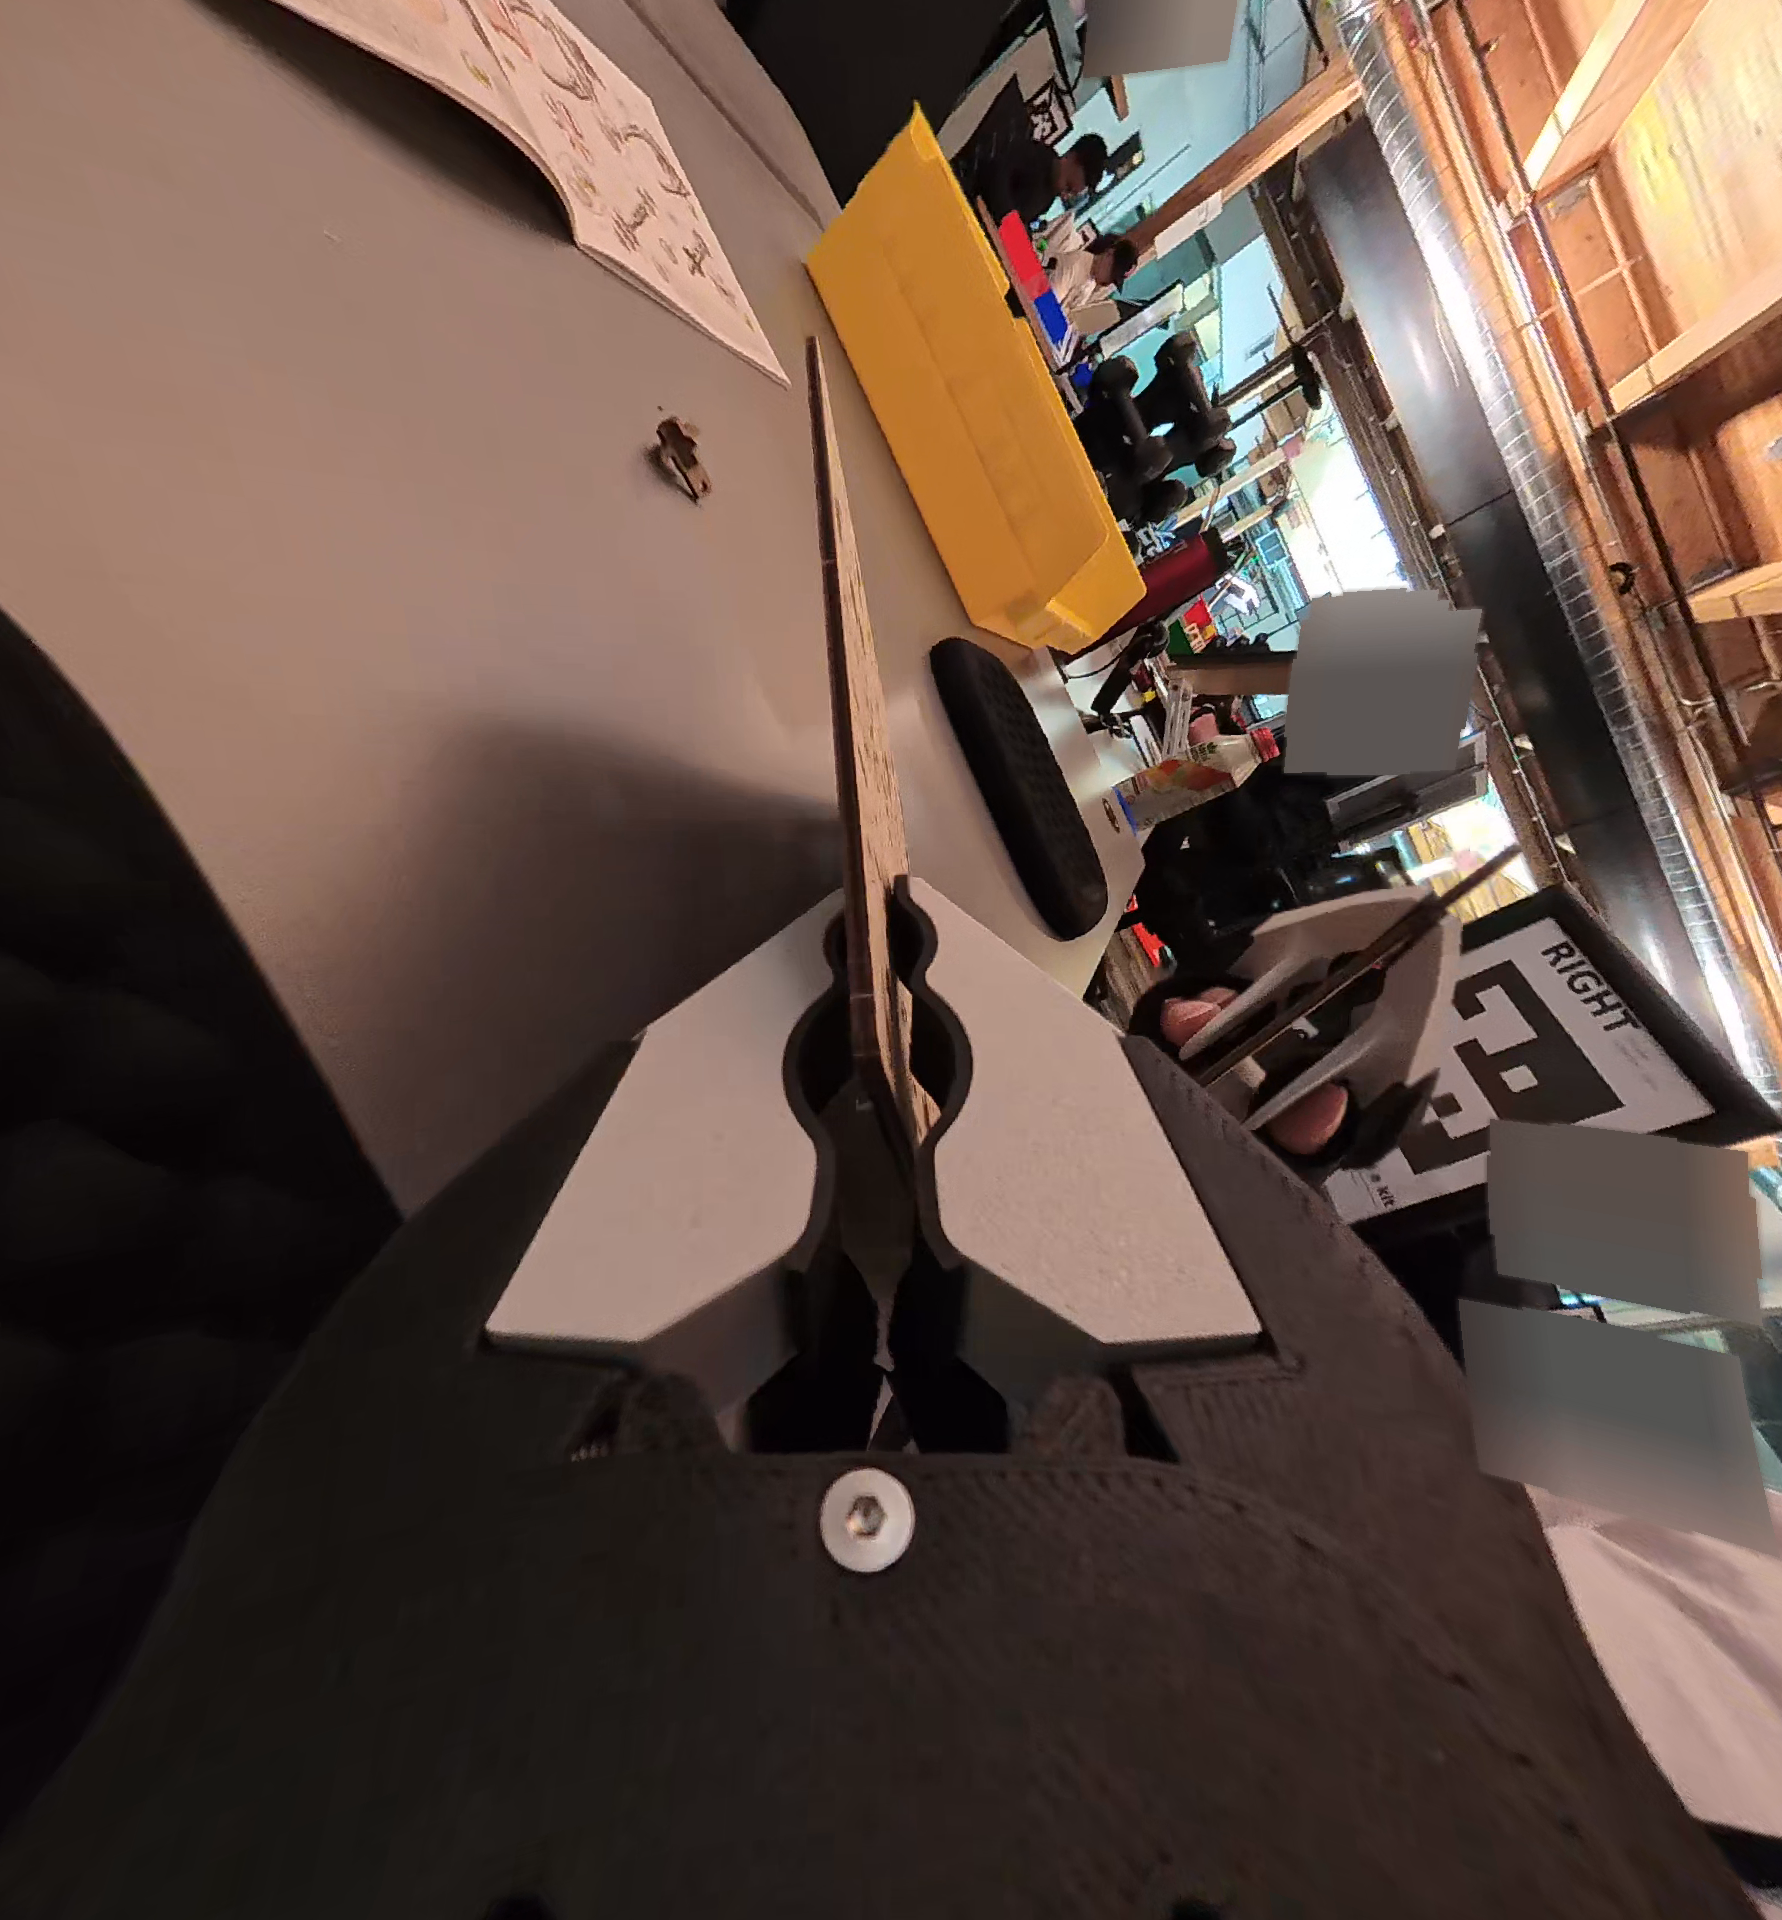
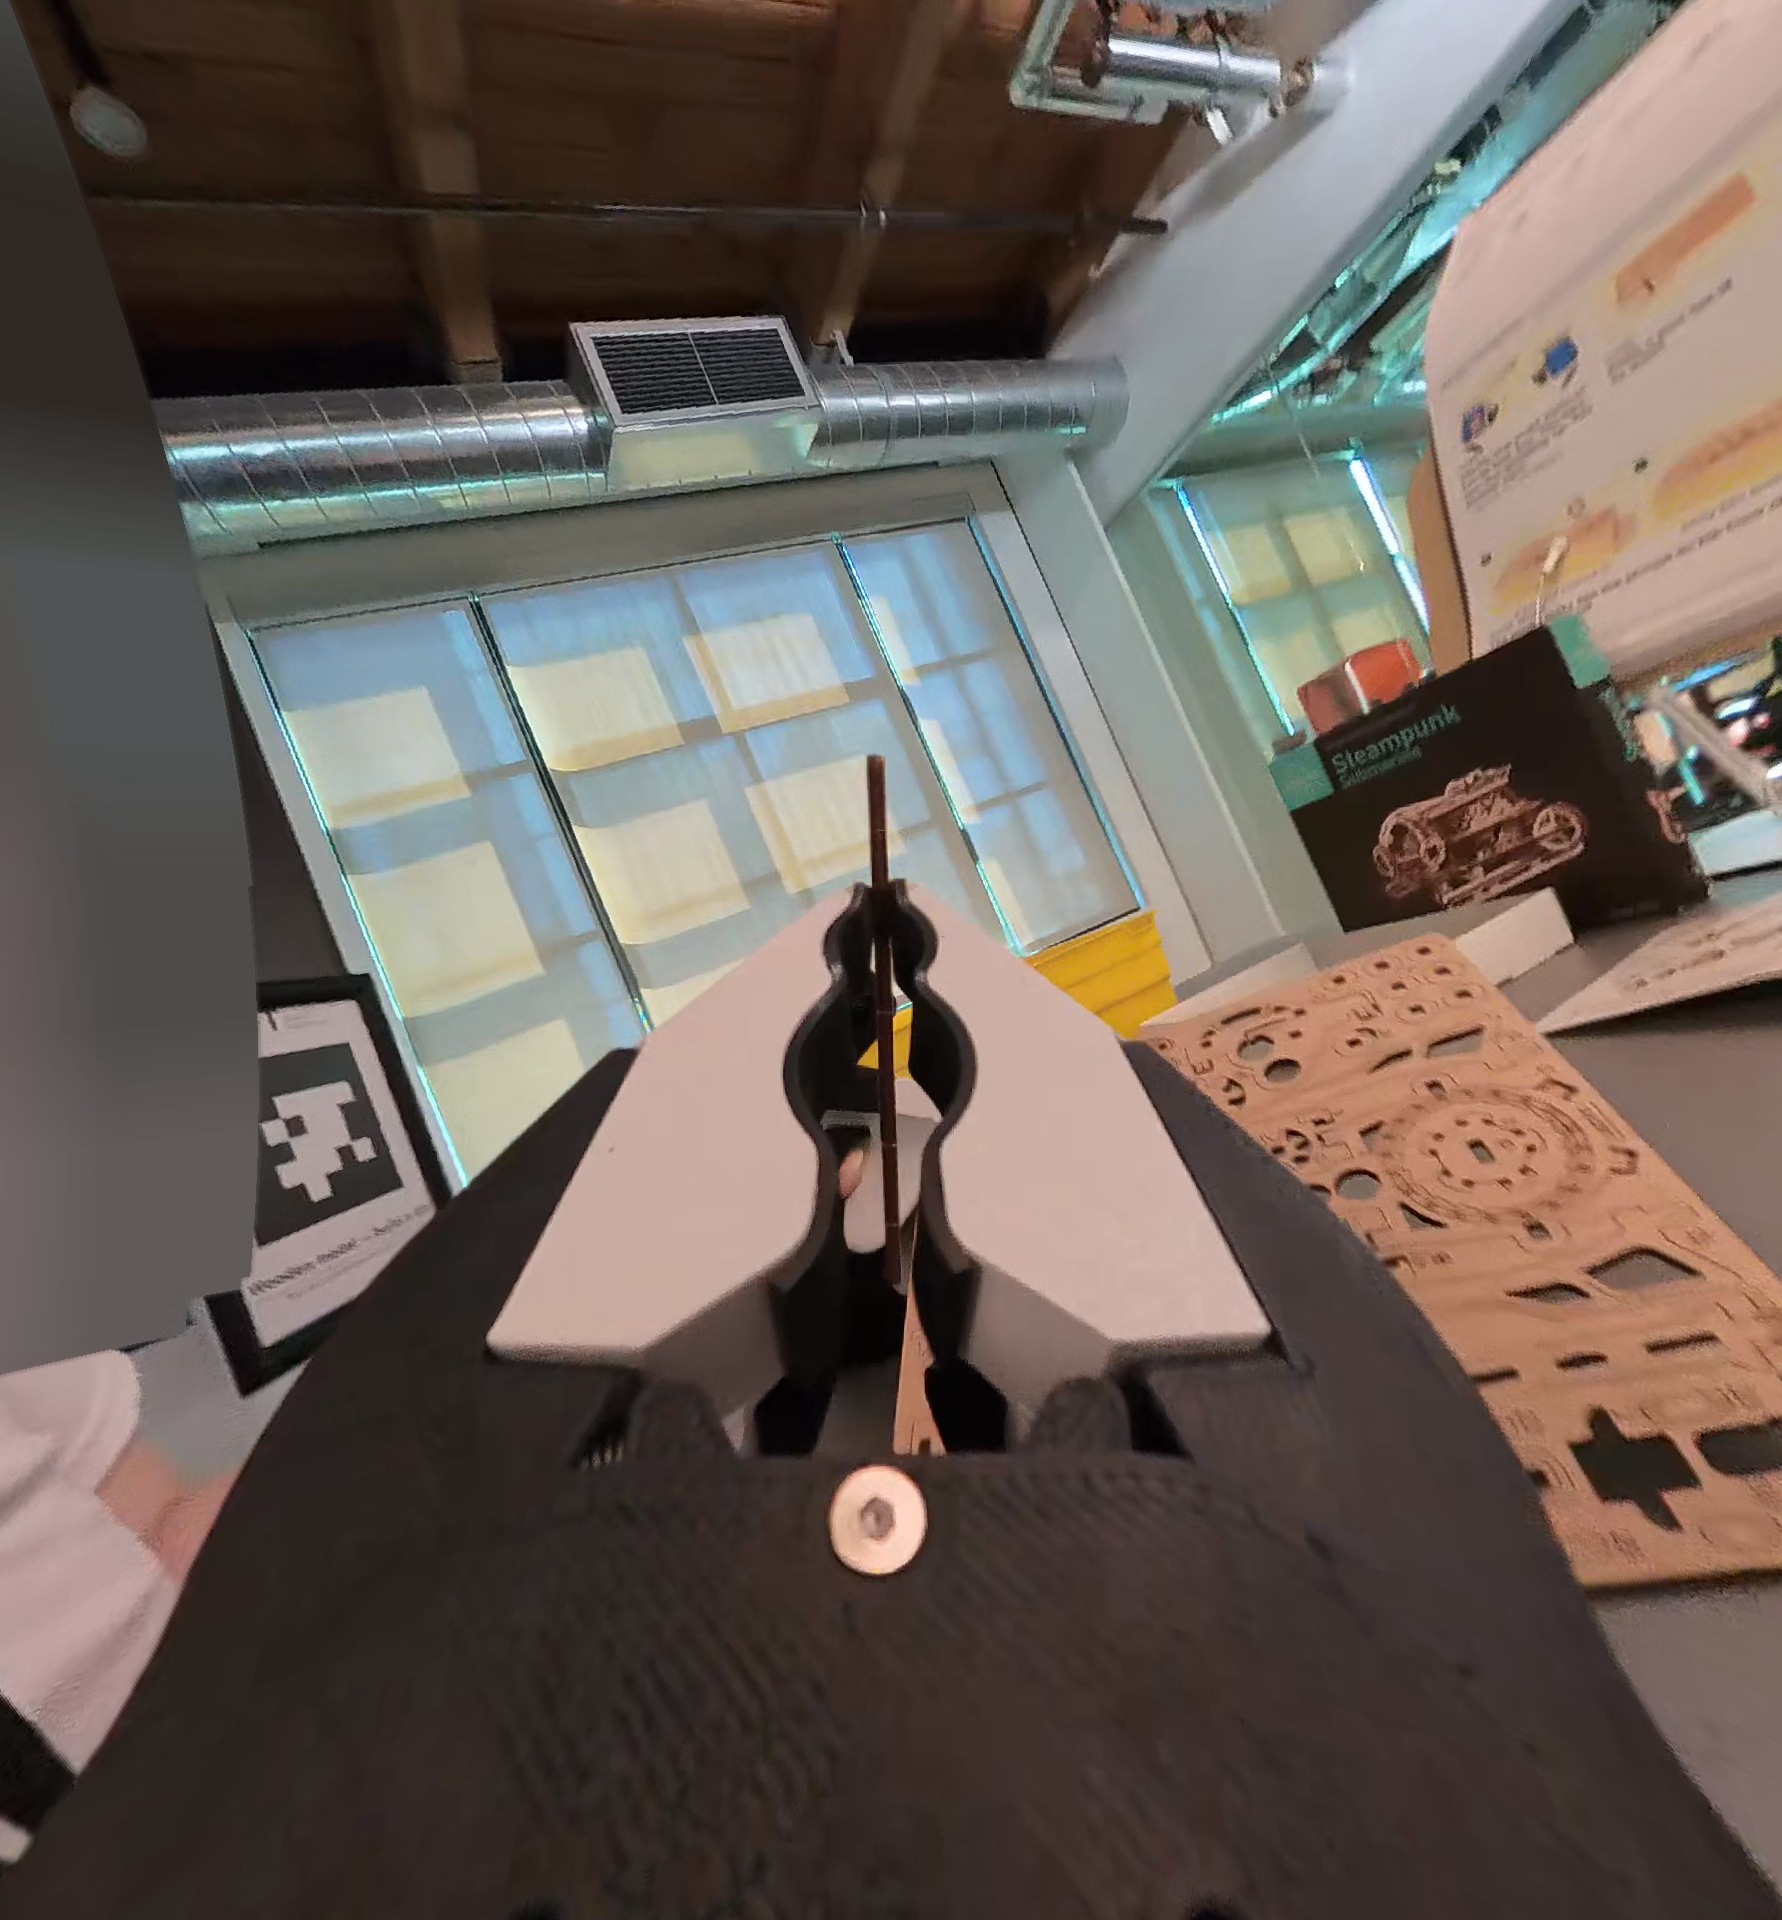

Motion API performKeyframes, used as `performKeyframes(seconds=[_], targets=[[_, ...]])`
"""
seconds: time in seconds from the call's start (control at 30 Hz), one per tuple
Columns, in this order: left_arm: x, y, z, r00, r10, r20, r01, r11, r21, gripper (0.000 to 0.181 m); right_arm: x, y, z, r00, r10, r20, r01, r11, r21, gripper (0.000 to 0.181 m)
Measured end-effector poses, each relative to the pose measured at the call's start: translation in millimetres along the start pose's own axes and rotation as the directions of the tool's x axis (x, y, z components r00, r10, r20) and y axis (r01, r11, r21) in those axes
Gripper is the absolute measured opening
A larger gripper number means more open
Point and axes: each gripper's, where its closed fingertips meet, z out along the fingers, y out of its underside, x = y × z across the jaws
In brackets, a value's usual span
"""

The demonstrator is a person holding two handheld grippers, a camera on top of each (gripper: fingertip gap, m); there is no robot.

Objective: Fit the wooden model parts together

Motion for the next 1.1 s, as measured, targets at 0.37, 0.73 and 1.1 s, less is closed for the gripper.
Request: performKeyframes(seconds=[0.37,0.73,1.1], targets=[[2.9,16.7,19.2,1.0,-0.022,-0.017,0.022,1.0,0.011,0.002,6.6,30.6,10.4,0.982,-0.141,-0.128,0.126,0.986,-0.113,0.001],[8.9,22.7,25.5,0.998,-0.044,-0.044,0.045,0.999,0.024,0.002,18.7,42.1,20.2,0.946,-0.189,-0.264,0.139,0.97,-0.198,0.002],[11.2,25.0,27.2,0.998,-0.042,-0.055,0.043,0.999,0.021,0.002,24.5,51.5,24.0,0.911,-0.252,-0.326,0.157,0.944,-0.291,0.002]])
